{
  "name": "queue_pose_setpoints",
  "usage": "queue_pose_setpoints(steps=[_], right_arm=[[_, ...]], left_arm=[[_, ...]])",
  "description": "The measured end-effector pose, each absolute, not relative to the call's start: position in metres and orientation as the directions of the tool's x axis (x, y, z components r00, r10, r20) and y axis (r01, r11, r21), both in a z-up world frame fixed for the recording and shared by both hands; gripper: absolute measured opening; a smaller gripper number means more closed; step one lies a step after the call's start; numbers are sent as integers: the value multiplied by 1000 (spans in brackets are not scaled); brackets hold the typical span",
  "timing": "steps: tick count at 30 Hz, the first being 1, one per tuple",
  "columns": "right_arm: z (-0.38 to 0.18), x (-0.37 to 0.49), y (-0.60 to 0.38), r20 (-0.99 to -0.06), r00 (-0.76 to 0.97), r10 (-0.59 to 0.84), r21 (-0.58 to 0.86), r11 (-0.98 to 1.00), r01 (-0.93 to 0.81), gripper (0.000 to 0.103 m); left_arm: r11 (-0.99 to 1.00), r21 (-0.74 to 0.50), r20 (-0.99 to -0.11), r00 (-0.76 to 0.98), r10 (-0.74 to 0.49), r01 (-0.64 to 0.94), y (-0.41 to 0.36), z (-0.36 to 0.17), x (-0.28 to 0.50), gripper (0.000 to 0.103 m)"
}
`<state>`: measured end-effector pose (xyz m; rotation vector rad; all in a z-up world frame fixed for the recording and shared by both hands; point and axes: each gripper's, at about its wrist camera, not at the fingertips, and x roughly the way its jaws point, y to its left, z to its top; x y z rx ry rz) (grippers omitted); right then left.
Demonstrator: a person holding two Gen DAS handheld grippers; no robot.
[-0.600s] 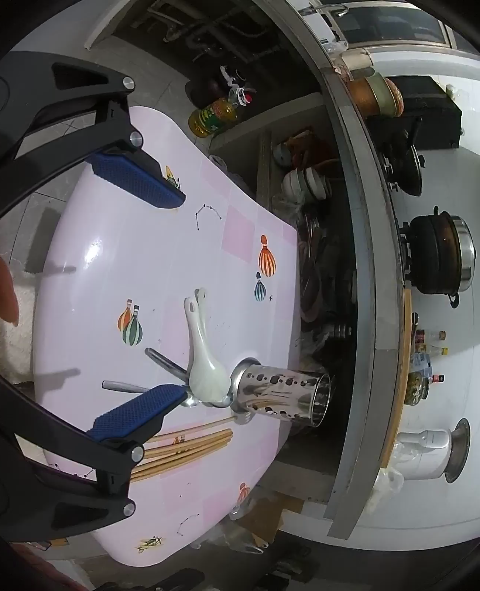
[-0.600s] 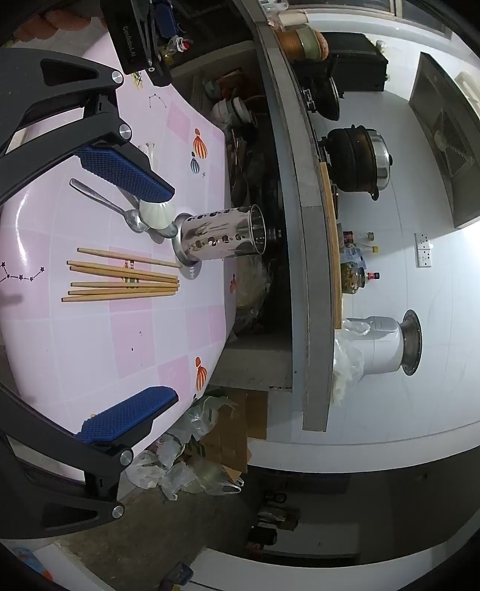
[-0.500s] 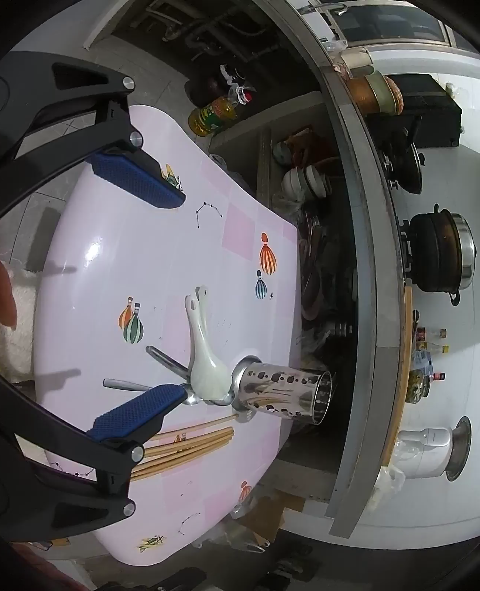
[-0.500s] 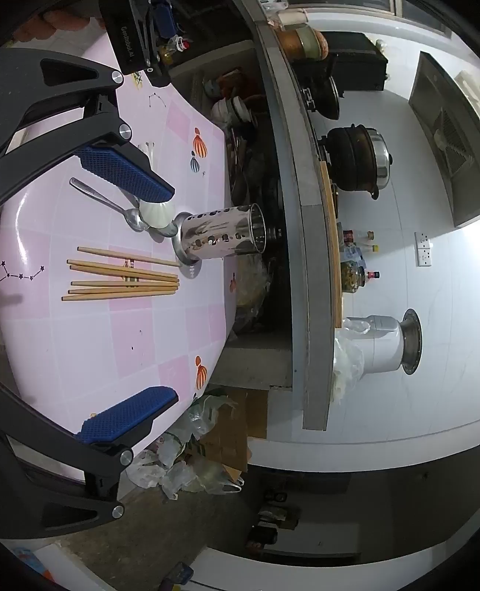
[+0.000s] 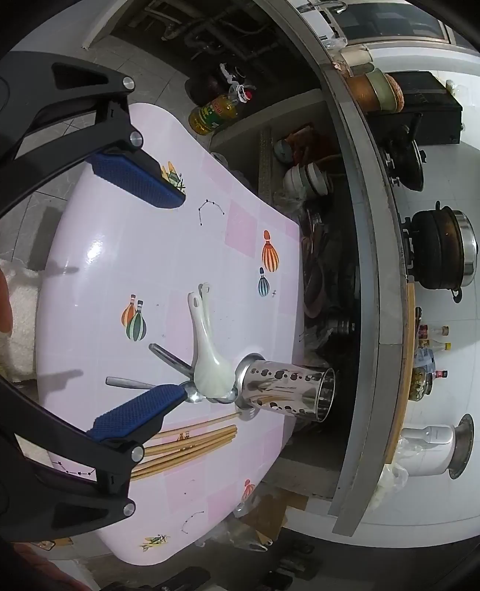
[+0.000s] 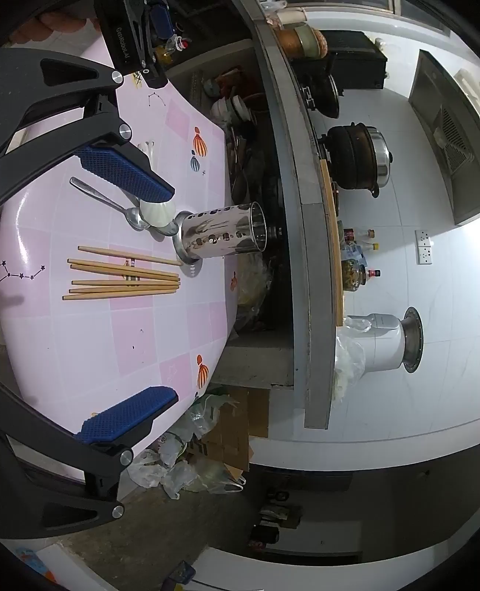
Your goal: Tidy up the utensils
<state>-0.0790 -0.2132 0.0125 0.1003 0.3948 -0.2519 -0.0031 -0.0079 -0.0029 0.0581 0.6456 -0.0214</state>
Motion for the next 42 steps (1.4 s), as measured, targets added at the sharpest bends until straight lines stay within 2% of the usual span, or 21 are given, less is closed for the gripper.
queue_pose_setpoints(steps=[18,42], right_arm=[[13,-78,-215,-393,892,-224,49,963,263,97],[11,-77,-215,-402,888,-225,48,963,266,97]], left_arm=[[998,39,-655,756,-17,56,-6,-13,4,92],[998,31,-671,741,-14,47,-1,-16,4,92]])
